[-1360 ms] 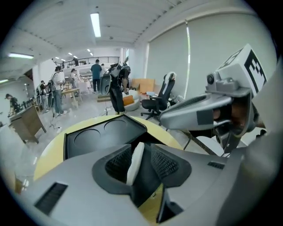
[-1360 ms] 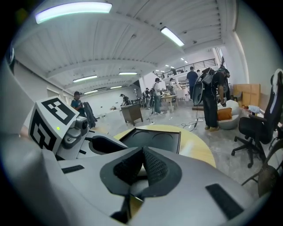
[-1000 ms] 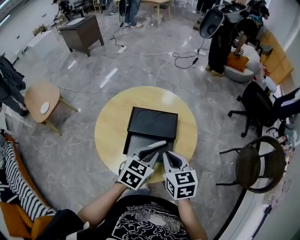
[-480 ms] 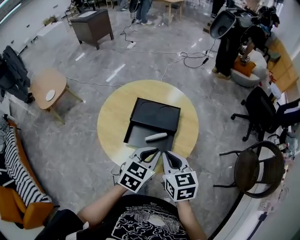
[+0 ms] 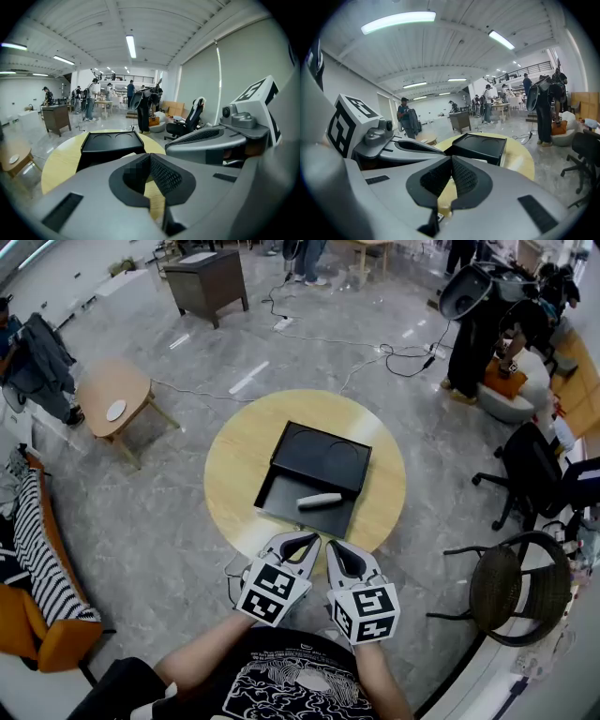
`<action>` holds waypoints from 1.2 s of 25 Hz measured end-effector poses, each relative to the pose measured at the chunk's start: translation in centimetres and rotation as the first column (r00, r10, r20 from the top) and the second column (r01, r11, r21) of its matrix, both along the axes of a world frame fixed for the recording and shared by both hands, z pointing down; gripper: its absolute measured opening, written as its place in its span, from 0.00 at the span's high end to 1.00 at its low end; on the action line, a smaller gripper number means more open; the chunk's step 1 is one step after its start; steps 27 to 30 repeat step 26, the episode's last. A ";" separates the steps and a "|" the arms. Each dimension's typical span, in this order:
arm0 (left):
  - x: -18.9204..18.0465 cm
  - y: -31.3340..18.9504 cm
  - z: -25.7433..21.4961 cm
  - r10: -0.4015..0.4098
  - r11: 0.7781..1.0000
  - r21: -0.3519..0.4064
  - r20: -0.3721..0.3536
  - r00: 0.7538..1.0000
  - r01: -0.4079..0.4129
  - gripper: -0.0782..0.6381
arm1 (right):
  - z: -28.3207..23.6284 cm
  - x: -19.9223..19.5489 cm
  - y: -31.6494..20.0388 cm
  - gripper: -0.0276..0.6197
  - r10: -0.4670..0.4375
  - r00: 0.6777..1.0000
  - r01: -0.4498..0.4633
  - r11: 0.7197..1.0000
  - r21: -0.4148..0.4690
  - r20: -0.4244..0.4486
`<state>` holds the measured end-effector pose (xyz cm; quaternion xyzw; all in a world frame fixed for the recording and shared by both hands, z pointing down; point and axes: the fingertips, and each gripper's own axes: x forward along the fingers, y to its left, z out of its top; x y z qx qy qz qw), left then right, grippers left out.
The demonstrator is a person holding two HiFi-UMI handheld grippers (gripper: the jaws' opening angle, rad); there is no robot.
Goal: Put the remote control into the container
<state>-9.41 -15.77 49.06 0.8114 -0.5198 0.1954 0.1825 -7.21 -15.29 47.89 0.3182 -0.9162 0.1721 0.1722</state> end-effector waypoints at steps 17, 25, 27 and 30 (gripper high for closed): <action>1.6 3.7 -1.2 -0.089 0.994 0.070 0.016 0.996 0.088 0.87 | -0.7 1.6 3.7 0.92 -0.073 0.997 0.072 0.997 0.031 0.018; 2.1 4.3 -1.2 -0.096 0.993 0.064 0.022 0.995 0.094 0.87 | -0.9 2.1 4.2 0.92 -0.084 0.996 0.083 0.996 0.036 0.019; 2.3 4.3 -1.2 -0.095 0.994 0.063 0.021 0.995 0.094 0.87 | -0.9 2.2 4.3 0.92 -0.084 0.996 0.083 0.996 0.036 0.020; 2.3 4.3 -1.2 -0.095 0.994 0.063 0.021 0.995 0.094 0.87 | -0.9 2.2 4.3 0.92 -0.084 0.996 0.083 0.996 0.036 0.020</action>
